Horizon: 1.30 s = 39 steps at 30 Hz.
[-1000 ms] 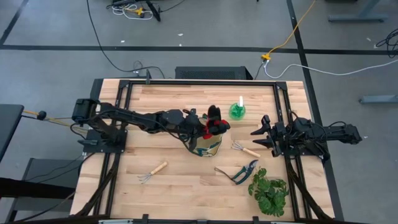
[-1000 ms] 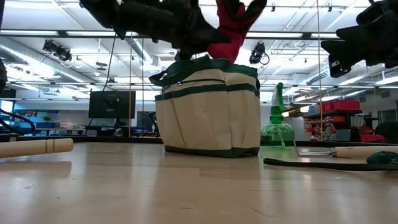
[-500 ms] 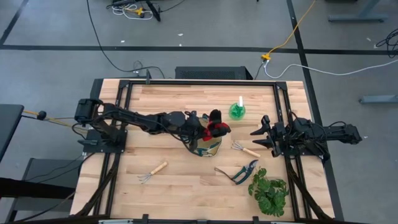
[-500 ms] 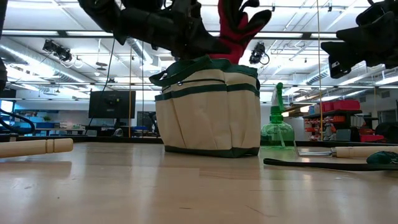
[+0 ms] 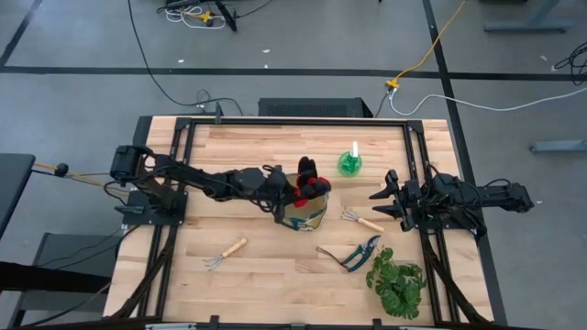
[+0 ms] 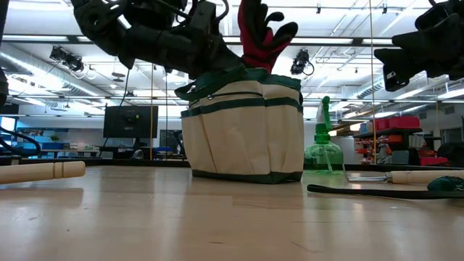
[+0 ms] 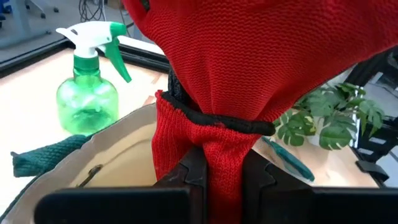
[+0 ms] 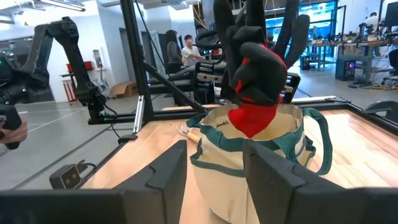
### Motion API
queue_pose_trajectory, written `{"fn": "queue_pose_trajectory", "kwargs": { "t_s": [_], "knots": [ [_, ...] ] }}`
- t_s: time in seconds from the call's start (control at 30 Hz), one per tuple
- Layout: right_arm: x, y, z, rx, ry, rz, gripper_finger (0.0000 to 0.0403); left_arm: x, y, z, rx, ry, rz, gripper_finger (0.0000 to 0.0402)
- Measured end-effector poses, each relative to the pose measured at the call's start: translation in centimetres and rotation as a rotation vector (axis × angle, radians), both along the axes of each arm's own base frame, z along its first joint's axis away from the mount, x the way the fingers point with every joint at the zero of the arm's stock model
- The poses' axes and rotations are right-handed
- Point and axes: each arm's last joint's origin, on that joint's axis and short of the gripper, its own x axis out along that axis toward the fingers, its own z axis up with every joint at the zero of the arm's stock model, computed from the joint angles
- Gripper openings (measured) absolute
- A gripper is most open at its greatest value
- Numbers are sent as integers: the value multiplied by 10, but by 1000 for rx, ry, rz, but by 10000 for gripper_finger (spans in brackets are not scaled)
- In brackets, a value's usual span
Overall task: Pick & Place Garden tools in Gardening bag
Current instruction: Put the red gloves into the green gardening bag
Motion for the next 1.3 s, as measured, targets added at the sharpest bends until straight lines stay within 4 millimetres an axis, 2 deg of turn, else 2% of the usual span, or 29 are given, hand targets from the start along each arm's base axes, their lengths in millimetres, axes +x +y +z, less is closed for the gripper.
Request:
{"fn": "queue_pose_trajectory", "kwargs": {
  "t_s": [0.4, 0.7, 1.13, 1.3],
  "knots": [
    [0, 0, 0, 0, 1, 0, 160, 1, 0, -2, -2, 6, 9, 45],
    [0, 0, 0, 0, 1, 0, 160, 1, 0, -2, -7, 3, 10, 80],
    [0, 0, 0, 3, 2, 0, 160, 1, -1, -2, -34, 1, 2, 97],
    [0, 0, 0, 8, 3, 0, 160, 1, 0, -2, -33, 1, 2, 120]
  ]
}}
